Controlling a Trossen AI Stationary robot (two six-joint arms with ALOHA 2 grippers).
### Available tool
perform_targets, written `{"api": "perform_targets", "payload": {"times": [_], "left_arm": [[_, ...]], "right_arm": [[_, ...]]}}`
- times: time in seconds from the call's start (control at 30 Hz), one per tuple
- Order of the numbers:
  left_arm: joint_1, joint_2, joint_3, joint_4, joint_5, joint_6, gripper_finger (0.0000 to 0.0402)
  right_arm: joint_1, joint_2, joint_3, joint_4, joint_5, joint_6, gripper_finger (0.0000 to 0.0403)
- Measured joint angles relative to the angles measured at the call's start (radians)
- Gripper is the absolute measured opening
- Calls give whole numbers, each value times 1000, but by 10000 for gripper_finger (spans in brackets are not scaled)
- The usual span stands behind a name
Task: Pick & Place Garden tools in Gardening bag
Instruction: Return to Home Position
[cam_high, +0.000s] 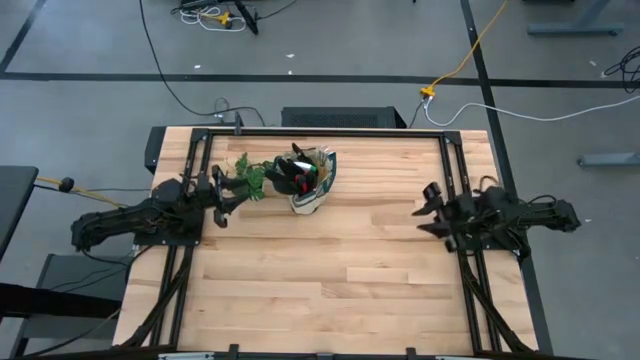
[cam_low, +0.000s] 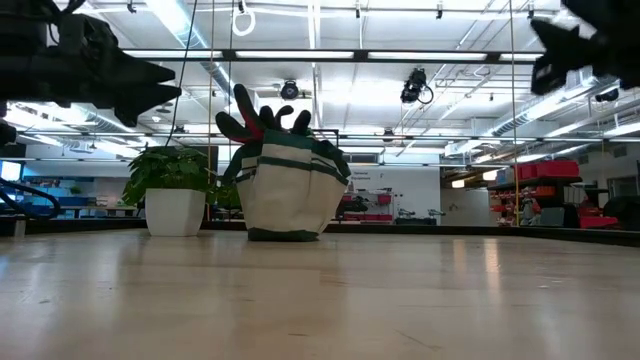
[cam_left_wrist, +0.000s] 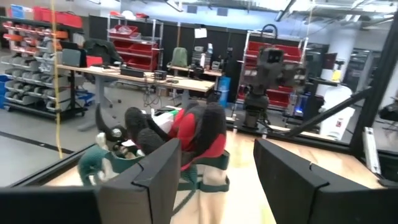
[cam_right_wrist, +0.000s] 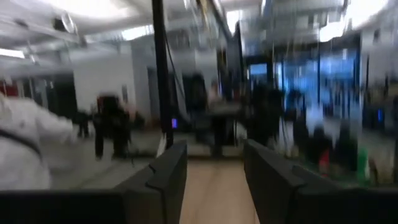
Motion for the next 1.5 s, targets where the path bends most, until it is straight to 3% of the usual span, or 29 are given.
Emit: {"api": "perform_targets", "payload": {"times": [0.23,1.5], "left_arm": [[-103,0,0,1,2,0,209],[-125,5,0,1,1,0,209]], "right_arm": [[0,2,-2,-237,5,5,160],[0,13,-1,-220,11,6,160]]}}
